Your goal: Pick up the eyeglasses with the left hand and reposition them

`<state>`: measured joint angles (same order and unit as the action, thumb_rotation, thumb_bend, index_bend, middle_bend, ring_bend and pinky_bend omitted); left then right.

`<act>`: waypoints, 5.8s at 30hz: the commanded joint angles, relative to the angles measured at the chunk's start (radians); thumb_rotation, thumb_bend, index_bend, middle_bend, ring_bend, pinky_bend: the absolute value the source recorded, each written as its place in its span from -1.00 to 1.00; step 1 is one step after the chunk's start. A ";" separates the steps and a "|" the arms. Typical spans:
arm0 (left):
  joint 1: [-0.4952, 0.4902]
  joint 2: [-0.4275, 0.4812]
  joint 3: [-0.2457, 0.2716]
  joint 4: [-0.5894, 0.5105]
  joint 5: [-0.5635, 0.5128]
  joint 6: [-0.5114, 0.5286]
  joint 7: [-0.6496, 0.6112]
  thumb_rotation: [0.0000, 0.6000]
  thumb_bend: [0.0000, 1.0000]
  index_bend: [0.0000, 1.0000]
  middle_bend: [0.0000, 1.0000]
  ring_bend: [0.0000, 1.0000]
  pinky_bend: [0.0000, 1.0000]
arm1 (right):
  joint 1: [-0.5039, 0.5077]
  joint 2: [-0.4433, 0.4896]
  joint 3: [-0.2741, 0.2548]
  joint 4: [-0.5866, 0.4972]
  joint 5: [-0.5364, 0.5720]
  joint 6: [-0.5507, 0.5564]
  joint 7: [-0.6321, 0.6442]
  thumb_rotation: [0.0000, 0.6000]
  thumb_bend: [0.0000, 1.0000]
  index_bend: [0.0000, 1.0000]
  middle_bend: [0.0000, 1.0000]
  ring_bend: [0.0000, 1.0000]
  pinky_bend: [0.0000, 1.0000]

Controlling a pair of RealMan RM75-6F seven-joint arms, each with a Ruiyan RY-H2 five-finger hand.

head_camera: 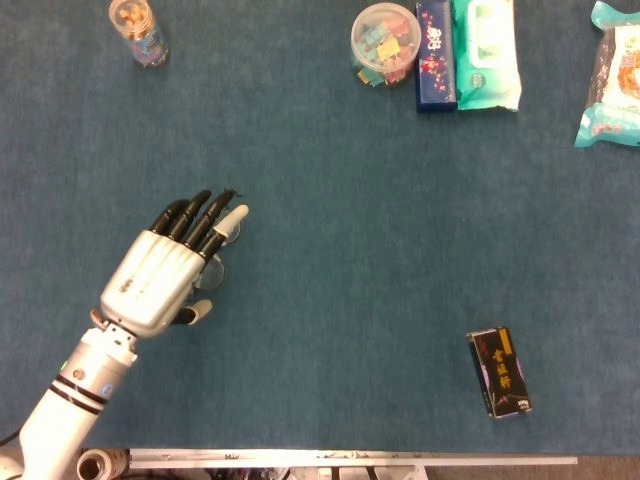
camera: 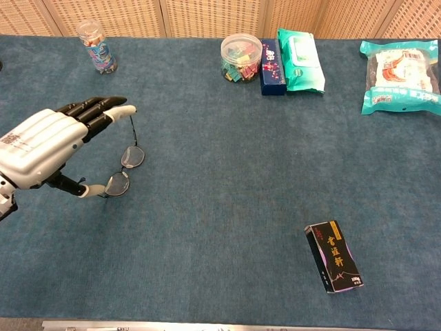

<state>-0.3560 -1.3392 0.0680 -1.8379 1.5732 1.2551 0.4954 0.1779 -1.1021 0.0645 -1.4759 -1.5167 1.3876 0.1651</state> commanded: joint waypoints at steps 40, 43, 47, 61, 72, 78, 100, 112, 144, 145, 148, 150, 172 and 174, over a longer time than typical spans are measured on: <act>0.054 -0.078 -0.008 0.061 0.037 0.040 -0.244 1.00 -1.00 -1.00 -1.00 -1.00 -0.73 | 0.005 -0.011 -0.007 0.026 0.020 -0.037 0.018 1.00 -1.00 -0.12 -0.37 -0.60 -0.34; 0.049 -0.089 -0.015 0.065 0.033 0.032 -0.242 1.00 -1.00 -1.00 -1.00 -1.00 -0.73 | 0.005 -0.012 -0.009 0.030 0.021 -0.039 0.022 1.00 -1.00 -0.12 -0.37 -0.60 -0.34; 0.044 -0.099 -0.022 0.067 0.019 0.018 -0.232 1.00 -1.00 -1.00 -1.00 -1.00 -0.73 | 0.005 -0.012 -0.008 0.035 0.023 -0.042 0.026 1.00 -1.00 -0.12 -0.37 -0.60 -0.34; 0.021 -0.148 -0.048 0.094 -0.015 -0.017 -0.232 1.00 -1.00 -1.00 -1.00 -1.00 -0.73 | 0.002 -0.010 -0.012 0.041 0.023 -0.045 0.040 1.00 -1.00 -0.12 -0.37 -0.60 -0.34; 0.014 -0.164 -0.054 0.104 -0.028 -0.022 -0.238 1.00 -1.00 -1.00 -1.00 -1.00 -0.73 | 0.014 0.027 0.009 -0.009 0.003 -0.013 0.003 1.00 -1.00 -0.12 -0.37 -0.60 -0.34; 0.013 -0.170 -0.055 0.105 -0.036 -0.022 -0.242 1.00 -1.00 -1.00 -1.00 -1.00 -0.73 | 0.018 0.033 0.014 -0.023 0.009 -0.018 -0.012 1.00 -1.00 -0.12 -0.37 -0.60 -0.34; 0.035 -0.248 -0.070 0.242 -0.042 0.048 -0.163 1.00 -1.00 -1.00 -1.00 -1.00 -0.73 | 0.026 0.037 0.013 -0.020 0.009 -0.025 -0.003 1.00 -1.00 -0.12 -0.37 -0.60 -0.34; 0.064 -0.229 -0.052 0.270 -0.002 0.108 -0.153 1.00 -1.00 -1.00 -1.00 -1.00 -0.73 | 0.025 0.025 0.008 -0.008 0.009 -0.028 0.008 1.00 -1.00 -0.12 -0.37 -0.60 -0.34; 0.055 -0.161 -0.121 0.496 0.047 0.199 -0.210 1.00 -1.00 -1.00 -1.00 -1.00 -0.73 | 0.016 0.016 0.004 -0.017 0.016 -0.023 -0.009 1.00 -1.00 -0.12 -0.37 -0.60 -0.34; 0.050 -0.163 -0.125 0.506 0.048 0.198 -0.218 1.00 -1.00 -1.00 -1.00 -1.00 -0.73 | 0.016 0.017 0.004 -0.018 0.016 -0.022 -0.010 1.00 -1.00 -0.12 -0.37 -0.60 -0.34; 0.036 -0.169 -0.137 0.541 0.046 0.193 -0.239 1.00 -1.00 -1.00 -1.00 -1.00 -0.73 | 0.016 0.019 0.005 -0.022 0.017 -0.022 -0.014 1.00 -1.00 -0.12 -0.37 -0.60 -0.34; 0.027 -0.174 -0.144 0.561 0.047 0.193 -0.246 1.00 -1.00 -1.00 -1.00 -1.00 -0.73 | 0.016 0.019 0.006 -0.024 0.018 -0.022 -0.016 1.00 -1.00 -0.12 -0.37 -0.60 -0.34; 0.064 -0.131 -0.114 0.443 0.003 0.198 -0.291 1.00 -1.00 -1.00 -1.00 -1.00 -0.72 | 0.034 0.028 0.017 -0.034 0.001 -0.021 -0.015 1.00 -1.00 -0.12 -0.37 -0.60 -0.34; 0.077 -0.119 -0.106 0.406 0.004 0.208 -0.302 1.00 -1.00 -1.00 -1.00 -1.00 -0.72 | 0.035 0.034 0.018 -0.042 -0.002 -0.019 -0.014 1.00 -1.00 -0.12 -0.37 -0.60 -0.34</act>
<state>-0.2910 -1.4696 -0.0464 -1.4094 1.5760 1.4523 0.2022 0.2120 -1.0701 0.0819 -1.5152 -1.5176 1.3679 0.1510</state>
